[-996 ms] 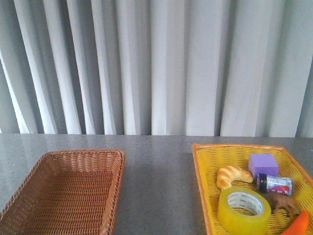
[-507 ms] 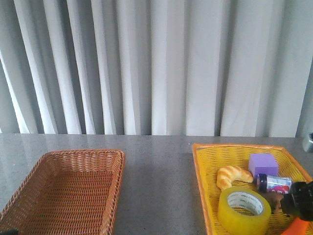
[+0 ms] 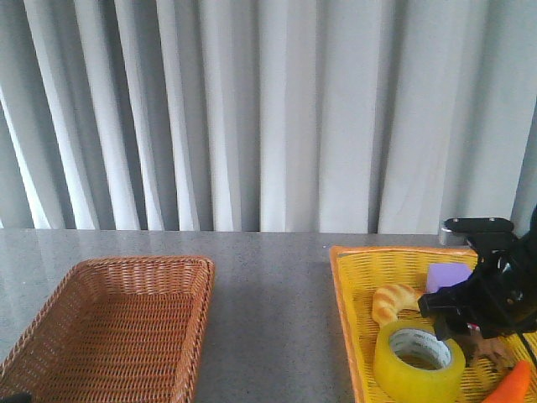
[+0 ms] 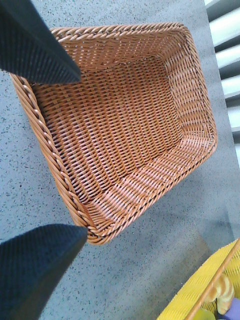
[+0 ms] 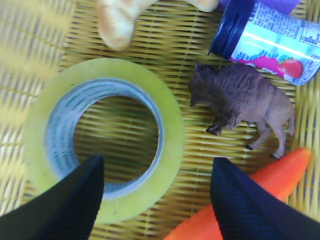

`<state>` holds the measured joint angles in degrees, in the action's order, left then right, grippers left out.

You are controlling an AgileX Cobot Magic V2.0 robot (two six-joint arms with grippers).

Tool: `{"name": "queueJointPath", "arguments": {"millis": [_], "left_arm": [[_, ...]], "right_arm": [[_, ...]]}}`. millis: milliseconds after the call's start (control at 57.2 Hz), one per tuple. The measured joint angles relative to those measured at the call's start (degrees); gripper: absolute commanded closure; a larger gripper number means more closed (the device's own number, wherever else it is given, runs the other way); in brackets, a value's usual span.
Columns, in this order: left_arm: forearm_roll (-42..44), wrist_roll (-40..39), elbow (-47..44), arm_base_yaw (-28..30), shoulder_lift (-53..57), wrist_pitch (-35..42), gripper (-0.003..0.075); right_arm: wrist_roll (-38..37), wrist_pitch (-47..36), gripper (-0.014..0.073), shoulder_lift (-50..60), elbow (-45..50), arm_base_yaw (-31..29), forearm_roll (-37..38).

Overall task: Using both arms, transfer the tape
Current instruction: 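Lower the right gripper onto the yellow tape roll and grasp its rim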

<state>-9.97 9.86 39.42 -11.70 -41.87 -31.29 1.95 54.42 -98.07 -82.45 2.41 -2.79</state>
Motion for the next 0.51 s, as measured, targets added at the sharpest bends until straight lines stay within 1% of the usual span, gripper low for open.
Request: {"name": "queueJointPath", "arguments": {"millis": [210, 384, 507], "left_arm": [[0.0, 0.05, 0.0, 0.0, 0.0, 0.0, 0.0155], [0.0, 0.05, 0.0, 0.0, 0.0, 0.0, 0.0155], [0.0, 0.05, 0.0, 0.0, 0.0, 0.0, 0.0155]], "right_arm": [[-1.61, 4.68, 0.0206, -7.69, -6.26, 0.0, 2.4], [-1.95, 6.47, 0.0301, -11.19, -8.84, 0.0, 2.18], [-1.95, 6.82, 0.0346, -12.43, -9.37, 0.0, 2.16]]}}
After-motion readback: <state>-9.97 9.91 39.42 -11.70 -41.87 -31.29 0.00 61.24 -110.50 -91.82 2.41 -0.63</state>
